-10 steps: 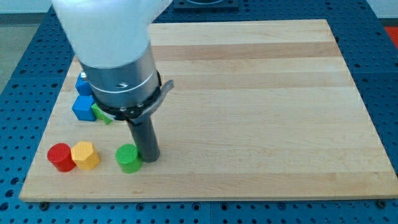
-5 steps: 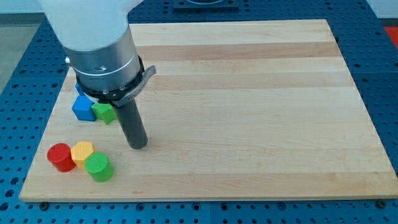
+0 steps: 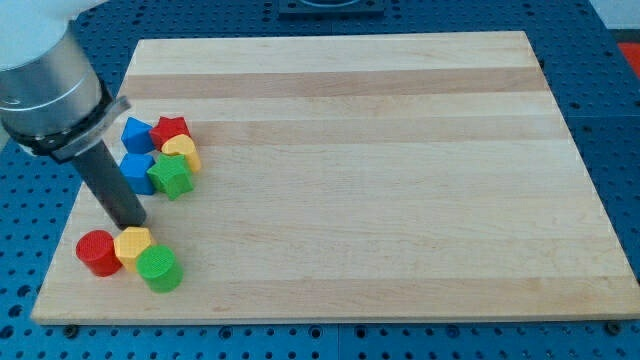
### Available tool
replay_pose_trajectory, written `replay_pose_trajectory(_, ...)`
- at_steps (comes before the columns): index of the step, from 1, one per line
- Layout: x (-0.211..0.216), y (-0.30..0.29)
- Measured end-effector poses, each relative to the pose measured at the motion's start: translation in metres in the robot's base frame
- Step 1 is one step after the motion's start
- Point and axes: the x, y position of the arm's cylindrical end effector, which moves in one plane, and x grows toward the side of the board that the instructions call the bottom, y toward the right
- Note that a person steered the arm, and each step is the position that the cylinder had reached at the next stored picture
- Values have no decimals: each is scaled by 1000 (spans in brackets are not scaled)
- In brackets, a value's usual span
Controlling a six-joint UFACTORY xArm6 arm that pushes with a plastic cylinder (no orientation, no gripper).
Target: Move the group of blocks closer to each other to form a group at the left center of the board
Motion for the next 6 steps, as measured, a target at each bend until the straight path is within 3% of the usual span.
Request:
replay_pose_trajectory(3,-44,-1)
replay_pose_trajectory(5,-50,-4)
replay_pose_trajectory(6,-22,-5)
